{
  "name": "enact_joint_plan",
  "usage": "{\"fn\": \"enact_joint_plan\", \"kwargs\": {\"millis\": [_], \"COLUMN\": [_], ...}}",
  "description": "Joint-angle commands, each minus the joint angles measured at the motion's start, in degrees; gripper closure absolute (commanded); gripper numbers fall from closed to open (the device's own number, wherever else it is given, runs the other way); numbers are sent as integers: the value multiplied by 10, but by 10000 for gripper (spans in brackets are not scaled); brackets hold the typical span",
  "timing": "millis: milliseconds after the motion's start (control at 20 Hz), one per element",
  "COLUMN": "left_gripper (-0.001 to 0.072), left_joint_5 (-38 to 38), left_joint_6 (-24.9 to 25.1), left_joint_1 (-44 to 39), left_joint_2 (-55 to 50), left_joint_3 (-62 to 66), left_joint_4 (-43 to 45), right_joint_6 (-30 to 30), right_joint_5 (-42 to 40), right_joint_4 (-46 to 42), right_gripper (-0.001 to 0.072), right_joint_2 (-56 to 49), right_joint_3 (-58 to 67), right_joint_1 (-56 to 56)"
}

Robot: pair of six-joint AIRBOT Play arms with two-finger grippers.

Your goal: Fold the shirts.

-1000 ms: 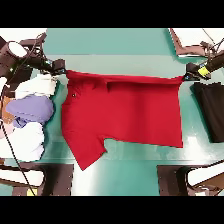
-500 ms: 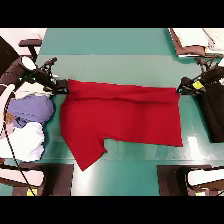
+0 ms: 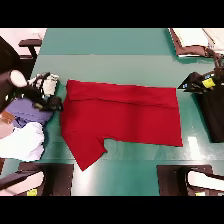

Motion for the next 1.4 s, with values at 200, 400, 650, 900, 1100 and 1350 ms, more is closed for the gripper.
{"fn": "enact_joint_plan", "kwargs": {"millis": [200, 400, 650, 900, 1100, 1350], "left_gripper": [225, 226, 232, 682, 681, 681], "left_joint_5": [8, 74, 116, 74, 59, 59], "left_joint_6": [-28, -3, 8, 34, 47, 50], "left_joint_1": [0, 0, 0, 0, 0, 0], "left_joint_2": [205, 206, 206, 206, 206, 206], "left_joint_3": [-290, -349, -369, -329, -282, -270], "left_joint_4": [-69, -163, -194, -211, -210, -205], "right_joint_6": [-5, -5, -5, -7, -7, -39], "right_joint_5": [7, 8, 30, 50, 35, -39], "right_joint_4": [8, 8, 7, -20, -142, -64], "right_gripper": [262, 261, 262, 262, 259, 262], "right_joint_2": [87, 88, 88, 129, 200, 210], "right_joint_3": [-1, -1, -1, -107, -321, -530], "right_joint_1": [7, 7, 7, -65, -176, -266]}}
